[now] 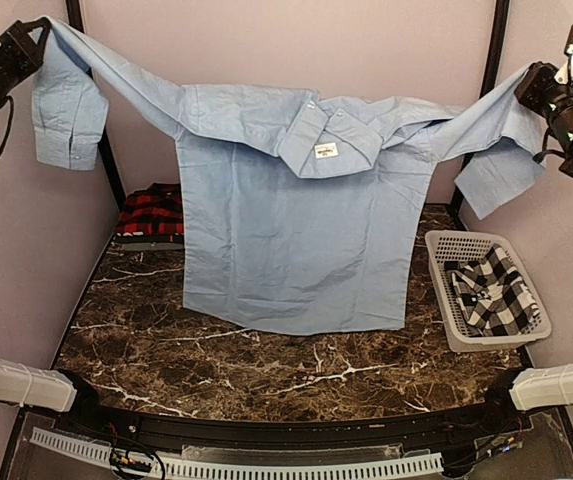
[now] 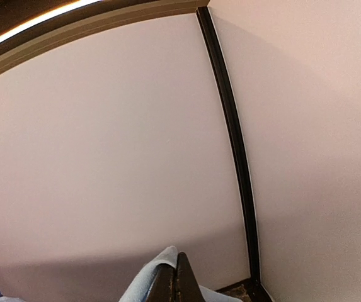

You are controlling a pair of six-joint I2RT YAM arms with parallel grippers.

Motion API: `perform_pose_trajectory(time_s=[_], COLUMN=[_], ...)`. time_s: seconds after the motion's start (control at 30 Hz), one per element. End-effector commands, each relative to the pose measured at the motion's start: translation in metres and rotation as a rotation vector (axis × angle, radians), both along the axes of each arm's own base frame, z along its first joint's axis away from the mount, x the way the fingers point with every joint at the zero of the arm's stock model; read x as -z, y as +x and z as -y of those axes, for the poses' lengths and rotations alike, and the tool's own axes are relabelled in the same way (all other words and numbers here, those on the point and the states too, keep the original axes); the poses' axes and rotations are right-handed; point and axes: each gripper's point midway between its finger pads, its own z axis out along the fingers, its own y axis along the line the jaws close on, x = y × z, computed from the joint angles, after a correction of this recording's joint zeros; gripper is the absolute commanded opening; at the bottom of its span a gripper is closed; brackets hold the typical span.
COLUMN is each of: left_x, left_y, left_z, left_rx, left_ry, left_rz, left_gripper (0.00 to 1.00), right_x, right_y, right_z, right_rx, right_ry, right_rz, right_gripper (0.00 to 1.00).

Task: Fold and stack the long sleeve shirts
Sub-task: Flatten out the crumpled shirt at the center of the board.

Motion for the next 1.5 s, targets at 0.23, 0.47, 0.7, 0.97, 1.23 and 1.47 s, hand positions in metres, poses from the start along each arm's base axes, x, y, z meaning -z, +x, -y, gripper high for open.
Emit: perform_pose_trajectory(time_s=[0.23, 0.47, 0.7, 0.97, 1.23, 1.47], left_x=[-0.061, -0.054, 0.051, 0.346, 0.439, 0.450], left_y=[-0.086, -0.054, 0.090, 0.213, 0.223, 0.205], left_z=[-0.017, -0.020, 0.023, 0.020, 0.005, -0.011], left_rx=[0.088, 0.011, -0.069, -0.130, -0.181, -0.268], left_ry=[-0.028, -0.047, 0.075, 0.080, 0.046, 0.037], left_rz=[0.276, 0.195, -0.214, -0.800, -1.004, -1.079], left_gripper=[0.00, 0.00, 0.00, 0.00, 0.00, 0.06], right_x=[-0.060, -0.061, 0.076, 0.303, 0.377, 0.389], right_y=[-0.057, -0.032, 0.116, 0.197, 0.196, 0.183], right_z=[0.018, 0.001, -0.085, -0.062, -0.047, -0.056], right_rx=[-0.098, -0.110, -0.183, -0.160, -0.106, -0.158], right_ry=[0.068, 0.015, -0.211, -0.142, -0.137, -0.118], right_rz=[0.234, 0.144, -0.333, -0.766, -0.943, -1.001], right_gripper=[0.00, 0.00, 0.00, 0.00, 0.00, 0.40])
